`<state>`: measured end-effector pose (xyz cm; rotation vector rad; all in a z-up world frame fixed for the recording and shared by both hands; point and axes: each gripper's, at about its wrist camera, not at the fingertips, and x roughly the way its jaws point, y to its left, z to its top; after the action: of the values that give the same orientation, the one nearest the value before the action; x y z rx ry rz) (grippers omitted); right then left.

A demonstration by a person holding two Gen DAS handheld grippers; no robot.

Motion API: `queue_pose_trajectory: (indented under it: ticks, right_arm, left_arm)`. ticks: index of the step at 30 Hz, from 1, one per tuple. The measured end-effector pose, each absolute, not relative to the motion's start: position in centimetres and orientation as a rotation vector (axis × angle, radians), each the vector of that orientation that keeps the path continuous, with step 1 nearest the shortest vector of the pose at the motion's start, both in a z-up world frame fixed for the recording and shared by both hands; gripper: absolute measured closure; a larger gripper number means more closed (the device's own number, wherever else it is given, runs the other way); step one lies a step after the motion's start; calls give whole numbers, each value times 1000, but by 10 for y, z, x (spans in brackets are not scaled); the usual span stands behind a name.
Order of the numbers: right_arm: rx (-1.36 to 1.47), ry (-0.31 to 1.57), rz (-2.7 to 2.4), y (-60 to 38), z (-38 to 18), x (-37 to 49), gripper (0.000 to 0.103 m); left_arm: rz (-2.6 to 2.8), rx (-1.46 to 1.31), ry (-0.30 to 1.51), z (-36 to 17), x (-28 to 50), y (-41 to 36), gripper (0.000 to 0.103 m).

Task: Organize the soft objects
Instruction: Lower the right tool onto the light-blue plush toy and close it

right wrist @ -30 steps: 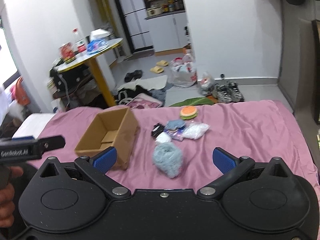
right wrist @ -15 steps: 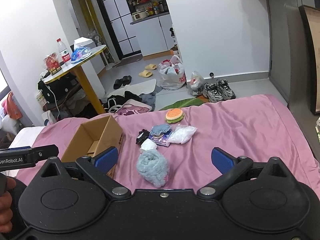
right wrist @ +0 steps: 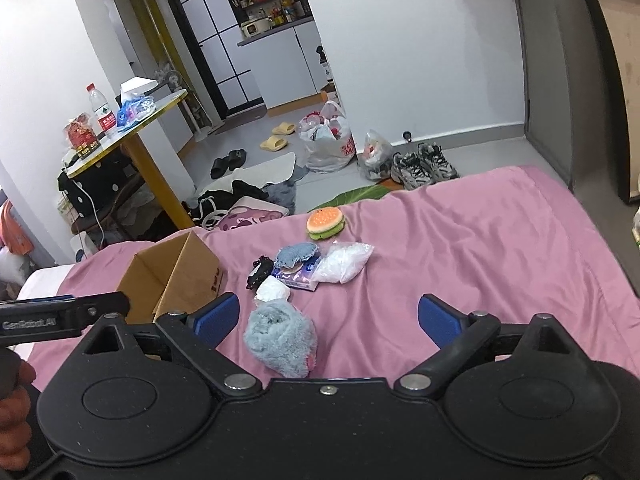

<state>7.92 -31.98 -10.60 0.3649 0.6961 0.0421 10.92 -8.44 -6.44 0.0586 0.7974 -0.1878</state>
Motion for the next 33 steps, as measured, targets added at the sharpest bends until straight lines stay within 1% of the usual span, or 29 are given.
queue_pose_trajectory:
  ticks: [5,12,14,22,24,26,30,33]
  right_arm:
    - [415,725,46,-327,-119,89,15]
    - [508,771,84,-335,-137,105,20]
    - [523,794,102,-334,-143,112,23]
    - [590,840,134,-334,-161,132,26]
    - [597,857,144,-334,-166,137,28]
    - [614,876,154,-335,-172,143,31]
    - [657,910,164,-337,-183,155,34]
    - [668,934,159,-334,-190,162,37]
  left_arm:
    - [-192,57,826,-78,123,-93,11]
    - [-192,58,877,-96,140,-106,21]
    - [-192,53,892,-102,145,-108,22]
    - [-193,40,969,-132,167,-121,33]
    - [-197,41,981,-138,171,-126,39]
    - [-199,34,992,-144,175,-129,42]
    - [-165,-3,1013,-157,186,-130,54]
    - [-152,-35,1032,-164,192,-129,57]
